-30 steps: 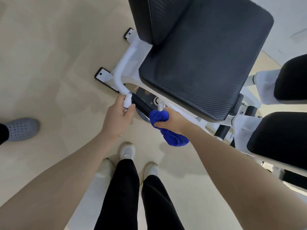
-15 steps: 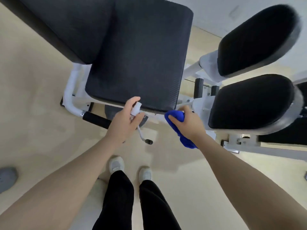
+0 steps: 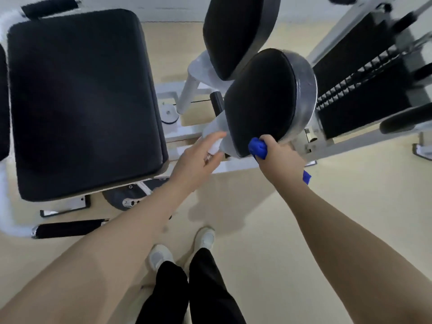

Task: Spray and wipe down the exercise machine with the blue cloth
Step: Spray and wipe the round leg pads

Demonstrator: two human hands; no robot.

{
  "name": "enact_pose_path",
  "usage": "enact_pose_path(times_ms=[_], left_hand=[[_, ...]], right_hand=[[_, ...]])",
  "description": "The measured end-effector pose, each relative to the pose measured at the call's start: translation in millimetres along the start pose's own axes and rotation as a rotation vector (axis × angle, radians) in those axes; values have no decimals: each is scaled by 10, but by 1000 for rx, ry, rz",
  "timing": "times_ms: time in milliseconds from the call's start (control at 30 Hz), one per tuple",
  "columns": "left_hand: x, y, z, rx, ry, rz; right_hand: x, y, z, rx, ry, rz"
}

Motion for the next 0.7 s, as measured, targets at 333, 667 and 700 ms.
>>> enact_pose_path(times_ms=[333,667,700], left_hand=[[-675,308,-347,-717,136,-563],[-1438,483,49,-1255,190,-1260],[-1484,523,79,-1282,188,-1297]], right_hand=[[-369,416,7,-100,87,49],[-663,377,34,-167,144,-70],[-684,360,45,-175,151,-90]])
Point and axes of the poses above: each hand's wrist, its own x-axis away from the middle knuckle, its own z-axis out of the back of the hand, y = z × x, the point moved 2 cm from there along -x, towards the middle knuckle, and after that the axes turned 4 degrees about z, right-handed, at the moved point
